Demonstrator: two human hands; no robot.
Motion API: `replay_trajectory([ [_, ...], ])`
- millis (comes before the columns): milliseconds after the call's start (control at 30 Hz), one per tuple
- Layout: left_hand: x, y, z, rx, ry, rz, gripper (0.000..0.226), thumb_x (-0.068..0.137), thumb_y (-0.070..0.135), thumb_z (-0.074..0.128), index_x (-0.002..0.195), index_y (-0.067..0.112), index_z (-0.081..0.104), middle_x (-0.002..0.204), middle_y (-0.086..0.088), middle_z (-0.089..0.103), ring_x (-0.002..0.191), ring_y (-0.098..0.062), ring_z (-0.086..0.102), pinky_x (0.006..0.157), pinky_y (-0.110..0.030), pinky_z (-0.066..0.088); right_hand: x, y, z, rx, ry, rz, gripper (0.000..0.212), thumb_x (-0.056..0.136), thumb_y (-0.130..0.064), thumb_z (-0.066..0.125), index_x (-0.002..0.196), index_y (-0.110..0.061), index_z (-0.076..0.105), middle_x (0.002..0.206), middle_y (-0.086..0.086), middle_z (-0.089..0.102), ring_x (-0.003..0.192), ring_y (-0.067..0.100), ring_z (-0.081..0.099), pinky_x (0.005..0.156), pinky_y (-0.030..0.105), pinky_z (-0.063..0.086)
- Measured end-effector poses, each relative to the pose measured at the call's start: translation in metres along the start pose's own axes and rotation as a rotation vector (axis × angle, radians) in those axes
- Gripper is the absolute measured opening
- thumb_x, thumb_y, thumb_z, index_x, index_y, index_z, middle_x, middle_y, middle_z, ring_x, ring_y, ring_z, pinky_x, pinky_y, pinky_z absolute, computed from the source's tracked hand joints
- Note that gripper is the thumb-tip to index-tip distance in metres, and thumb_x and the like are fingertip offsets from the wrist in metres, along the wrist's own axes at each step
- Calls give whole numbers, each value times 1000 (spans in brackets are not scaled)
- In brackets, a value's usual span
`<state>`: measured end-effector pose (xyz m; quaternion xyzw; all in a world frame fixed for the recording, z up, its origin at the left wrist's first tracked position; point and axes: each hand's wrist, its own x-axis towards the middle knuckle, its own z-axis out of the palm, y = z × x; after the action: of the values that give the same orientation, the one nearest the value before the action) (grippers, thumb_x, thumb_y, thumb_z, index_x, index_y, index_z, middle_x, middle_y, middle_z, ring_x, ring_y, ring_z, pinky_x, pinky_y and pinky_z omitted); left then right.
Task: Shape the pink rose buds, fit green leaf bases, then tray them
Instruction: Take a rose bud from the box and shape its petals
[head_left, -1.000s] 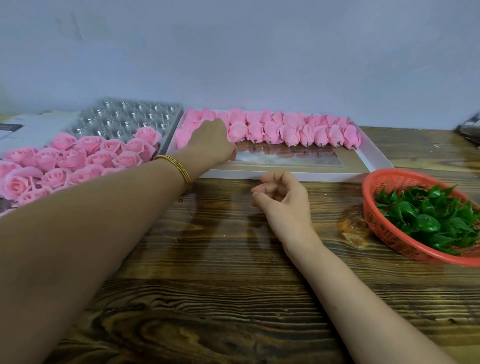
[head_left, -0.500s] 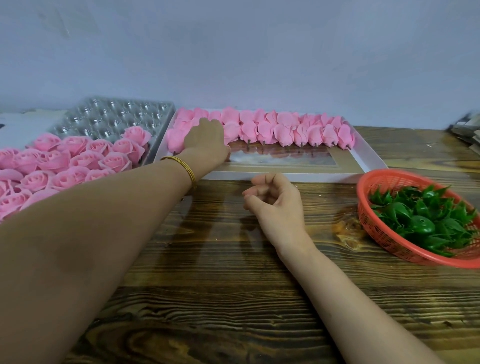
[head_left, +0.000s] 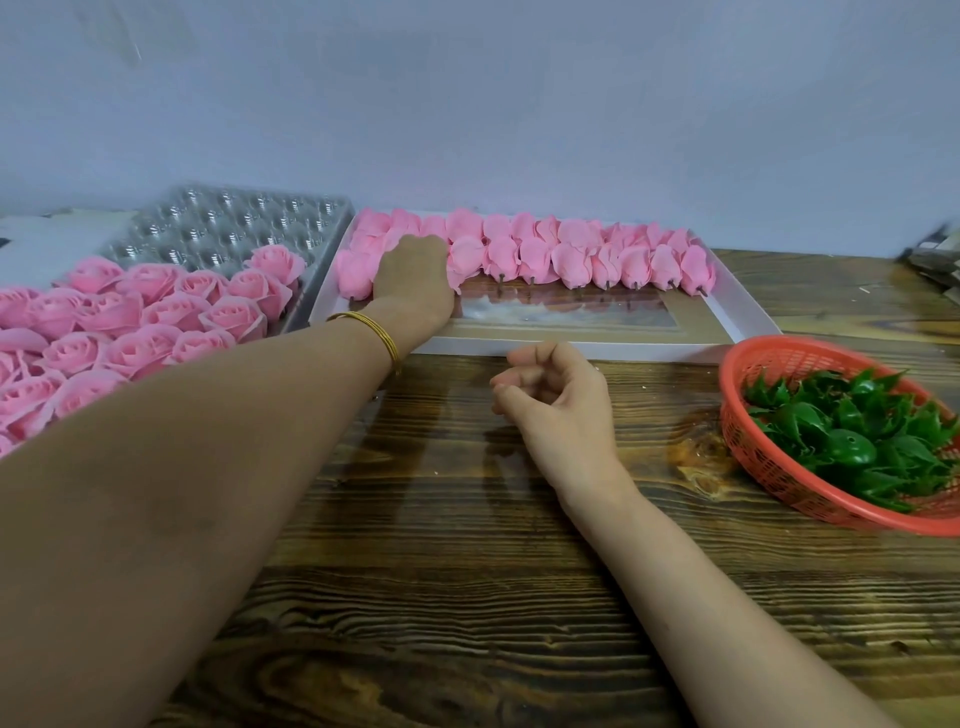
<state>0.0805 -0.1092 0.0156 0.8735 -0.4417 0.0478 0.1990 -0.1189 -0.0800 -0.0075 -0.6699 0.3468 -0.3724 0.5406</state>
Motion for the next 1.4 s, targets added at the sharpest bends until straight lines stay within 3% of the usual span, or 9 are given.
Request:
replay_trajectory([
  [167,-3,-1,-2,-70,14,-17,24,82,19,70,98,3,63,103,-20,63,94,-36,60,63,-34,34,0,0,0,-9,0,0,32,74,5,64,85,-24,60,76,1,68,73,19,63,83,53,55],
  [500,-15,14,-24,-427,220,-106,22,83,24,73,93,7,64,93,-4,60,97,-27,59,77,-31,42,-1,-1,-1,4,2,3,31,75,8,65,85,-21,61,75,2,68,72,16,61,84,51,56],
  [667,-37,30,-28,-715,266,-168,24,79,21,78,76,19,55,75,8,54,81,-18,59,78,-33,51,-1,-3,-1,17,7,10,29,78,8,64,84,-20,60,77,8,68,72,23,62,84,52,55],
  [800,-64,41,-27,-950,244,-246,30,78,18,81,71,23,53,69,9,55,66,-9,57,73,-21,53,-1,-6,-2,45,37,22,24,80,5,64,84,-19,61,76,12,69,70,22,62,82,54,55],
  [900,-85,49,-22,-1179,206,-279,23,78,9,81,76,15,58,74,-2,61,64,-13,66,80,-43,61,1,-8,-2,106,74,46,16,87,-1,63,85,-17,62,74,7,66,70,22,63,83,57,54],
  [1000,-107,52,-18,-1293,180,-291,18,78,8,81,80,11,63,88,-13,68,84,-31,71,82,-48,60,1,-9,-3,166,98,57,6,92,-10,62,97,-11,66,85,11,68,76,20,62,78,46,56],
  [1133,-130,48,-14,-1443,136,-267,16,81,4,78,85,7,63,77,4,71,66,-14,70,67,-30,59,0,-10,-5,224,73,61,16,96,-16,59,103,-3,65,88,13,68,79,16,62,65,28,53],
  [1200,-137,46,-14,-1473,128,-257,15,82,2,76,86,7,63,79,0,72,67,-14,69,64,-26,57,-1,-13,-4,272,55,72,14,98,-14,56,101,-3,64,85,12,66,76,15,61,62,25,50],
  [1400,-146,47,-15,-1507,110,-278,13,84,0,72,93,3,63,89,-14,69,74,-15,68,73,-31,60,-3,-17,-3,343,21,75,10,95,-5,58,103,-2,63,76,3,60,69,10,57,59,17,49],
])
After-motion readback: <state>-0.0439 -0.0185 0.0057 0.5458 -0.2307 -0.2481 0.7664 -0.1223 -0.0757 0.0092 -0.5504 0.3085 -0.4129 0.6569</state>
